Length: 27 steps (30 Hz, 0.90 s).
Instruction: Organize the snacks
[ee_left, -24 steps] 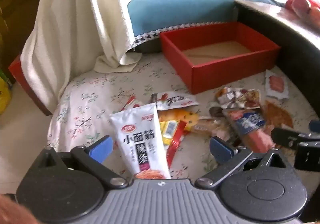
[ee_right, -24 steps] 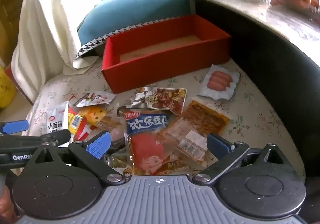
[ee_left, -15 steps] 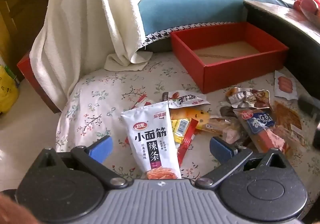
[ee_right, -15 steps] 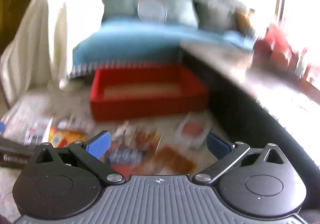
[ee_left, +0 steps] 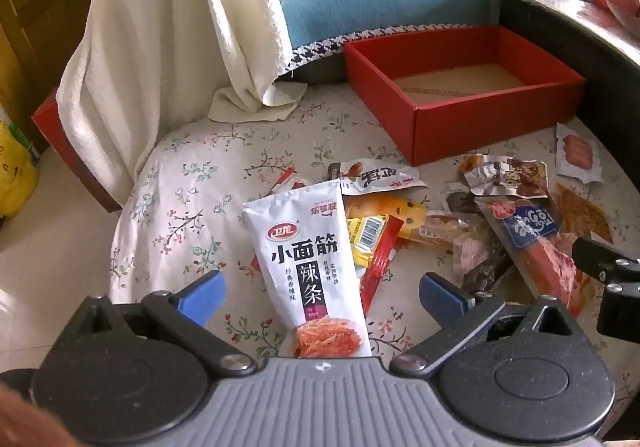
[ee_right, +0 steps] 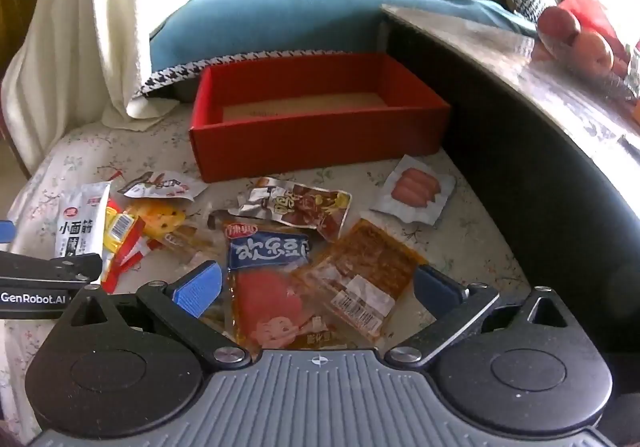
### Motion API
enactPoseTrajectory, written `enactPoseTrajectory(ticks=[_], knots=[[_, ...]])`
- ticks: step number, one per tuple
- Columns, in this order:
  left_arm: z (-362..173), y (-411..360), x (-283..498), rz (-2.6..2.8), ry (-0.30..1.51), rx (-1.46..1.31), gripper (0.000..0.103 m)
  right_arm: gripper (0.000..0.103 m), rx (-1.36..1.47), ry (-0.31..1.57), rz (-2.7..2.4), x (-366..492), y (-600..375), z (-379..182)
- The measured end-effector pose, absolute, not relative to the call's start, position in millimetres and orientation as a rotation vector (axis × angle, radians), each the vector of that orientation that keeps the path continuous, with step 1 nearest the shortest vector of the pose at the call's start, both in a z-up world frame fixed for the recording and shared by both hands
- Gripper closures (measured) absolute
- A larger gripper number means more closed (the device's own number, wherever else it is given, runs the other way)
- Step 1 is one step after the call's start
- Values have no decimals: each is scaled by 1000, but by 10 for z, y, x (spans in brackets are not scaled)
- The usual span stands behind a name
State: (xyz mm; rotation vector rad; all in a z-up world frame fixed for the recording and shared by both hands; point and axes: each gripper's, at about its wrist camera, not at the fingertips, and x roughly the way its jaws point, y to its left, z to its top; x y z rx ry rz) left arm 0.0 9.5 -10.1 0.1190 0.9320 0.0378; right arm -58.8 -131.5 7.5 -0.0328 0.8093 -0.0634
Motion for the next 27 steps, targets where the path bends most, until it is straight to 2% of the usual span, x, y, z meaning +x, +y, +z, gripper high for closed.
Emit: enactPoseTrajectory(ticks=[27], knots=[[-122, 69, 18, 36, 943, 119, 5, 0, 3, 905, -24, -518, -1297, -14]])
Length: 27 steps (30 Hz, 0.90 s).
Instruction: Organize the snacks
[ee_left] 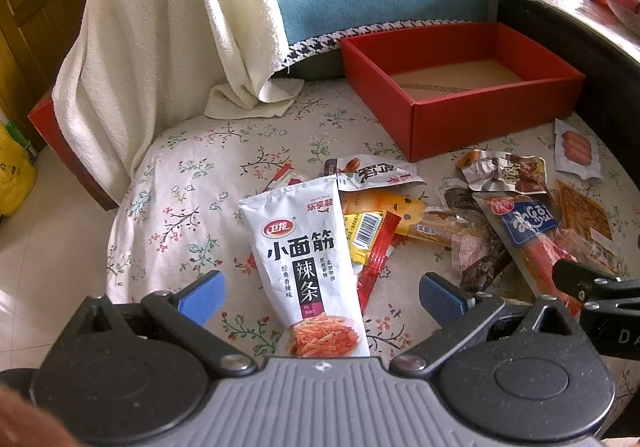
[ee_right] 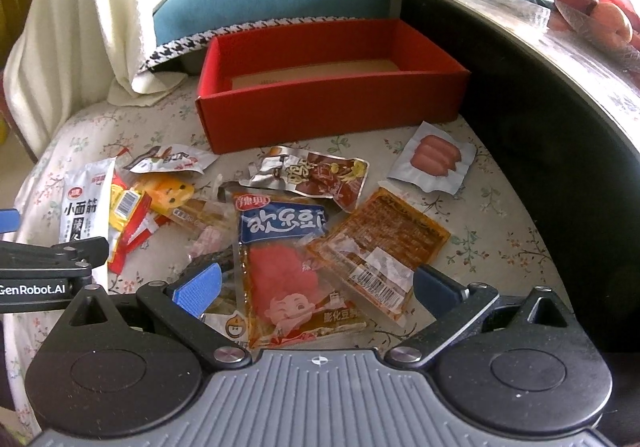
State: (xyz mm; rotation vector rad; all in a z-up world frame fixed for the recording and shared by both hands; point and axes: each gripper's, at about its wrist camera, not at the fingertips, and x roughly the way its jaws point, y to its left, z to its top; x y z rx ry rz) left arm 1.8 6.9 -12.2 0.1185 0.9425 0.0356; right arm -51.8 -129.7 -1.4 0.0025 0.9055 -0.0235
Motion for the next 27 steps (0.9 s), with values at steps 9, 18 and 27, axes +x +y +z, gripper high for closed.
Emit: enactPoseTrajectory(ticks=[9, 18, 27], knots=[[-134, 69, 12, 31, 945, 119, 5, 0, 2, 917, -20, -504, -1290, -41], [-147, 69, 14, 30, 951, 122, 5, 0, 2, 931, -8, -500, -1280, -60], [-170, 66, 17, 32, 957, 126, 5, 0, 5, 941, 3, -490, -1270, -75]])
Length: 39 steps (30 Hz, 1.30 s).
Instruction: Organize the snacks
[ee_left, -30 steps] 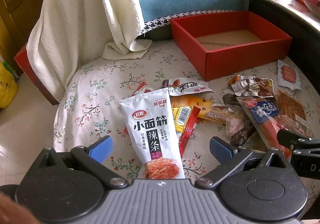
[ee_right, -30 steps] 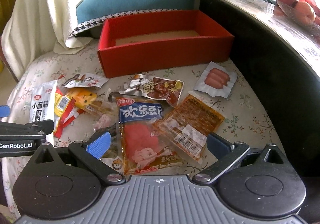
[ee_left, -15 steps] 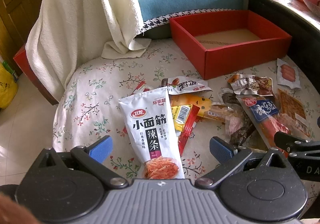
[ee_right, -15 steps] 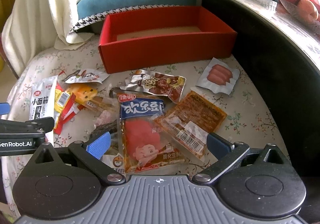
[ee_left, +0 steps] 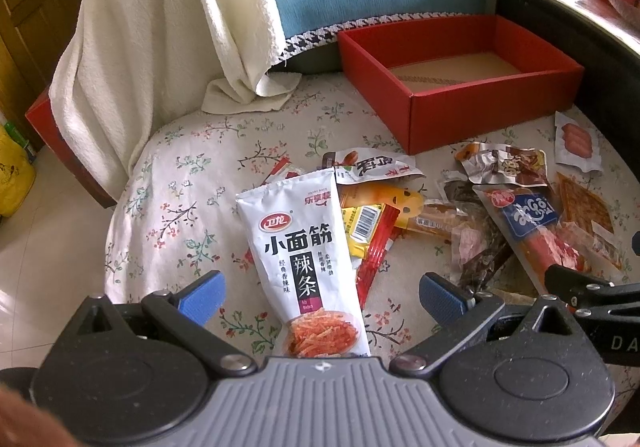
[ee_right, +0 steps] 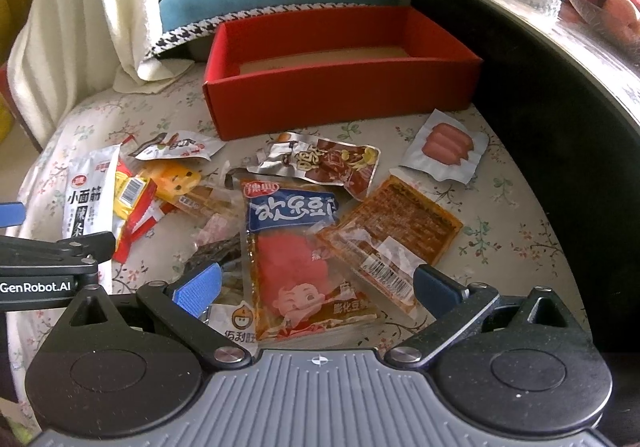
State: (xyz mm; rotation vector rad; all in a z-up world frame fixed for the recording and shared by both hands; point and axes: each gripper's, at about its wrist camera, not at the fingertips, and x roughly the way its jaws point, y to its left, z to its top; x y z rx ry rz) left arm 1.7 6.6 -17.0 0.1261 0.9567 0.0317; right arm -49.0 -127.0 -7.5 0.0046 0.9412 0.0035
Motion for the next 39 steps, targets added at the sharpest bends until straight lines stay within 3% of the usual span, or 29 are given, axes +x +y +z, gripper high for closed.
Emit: enactPoseTrajectory(ticks=[27, 39], knots=[[-152, 347, 66, -23, 997, 118, 5, 0, 106, 990, 46, -444, -1372, -142], [-459, 426, 344, 54, 1110, 6, 5, 0, 148, 1010, 96, -408, -1393, -157]])
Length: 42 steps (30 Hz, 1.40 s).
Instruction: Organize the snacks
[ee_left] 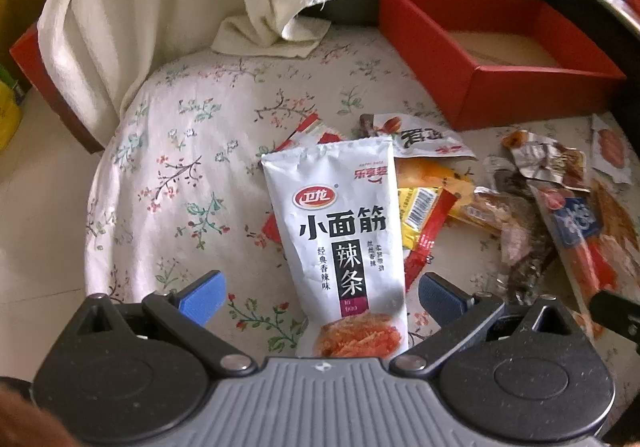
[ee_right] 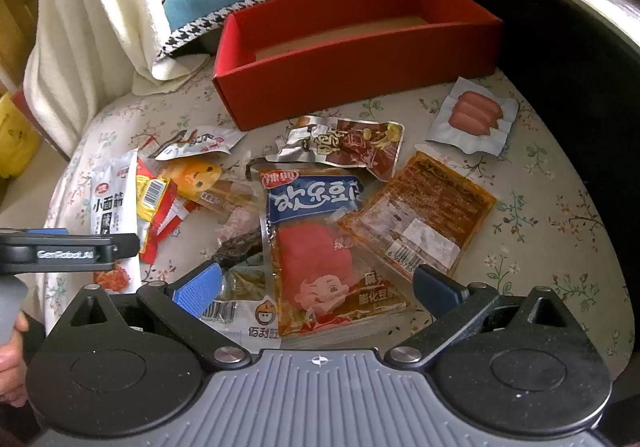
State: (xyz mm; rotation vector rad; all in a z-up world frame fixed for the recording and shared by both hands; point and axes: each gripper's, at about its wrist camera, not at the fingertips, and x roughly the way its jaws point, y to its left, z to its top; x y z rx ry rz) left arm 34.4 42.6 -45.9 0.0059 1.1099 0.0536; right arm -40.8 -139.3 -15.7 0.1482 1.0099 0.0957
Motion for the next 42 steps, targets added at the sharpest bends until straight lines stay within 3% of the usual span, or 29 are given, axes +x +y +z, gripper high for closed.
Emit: enactPoseTrajectory(ticks=[13, 20, 24, 42], knots=[[-548, 351, 354, 30, 1141, 5, 10, 0, 101, 1033, 76, -269, -1287, -268], [-560, 305, 335, 3, 1149, 10, 24, 0, 91, 1034, 78, -242, -1253, -284], [-577, 308, 336, -10, 1161, -3, 41, 0, 90, 1036, 77, -243, -1248, -286], [-549, 249, 286, -52, 1149, 13, 57, 0, 65, 1041, 74, -229, -1227, -326]])
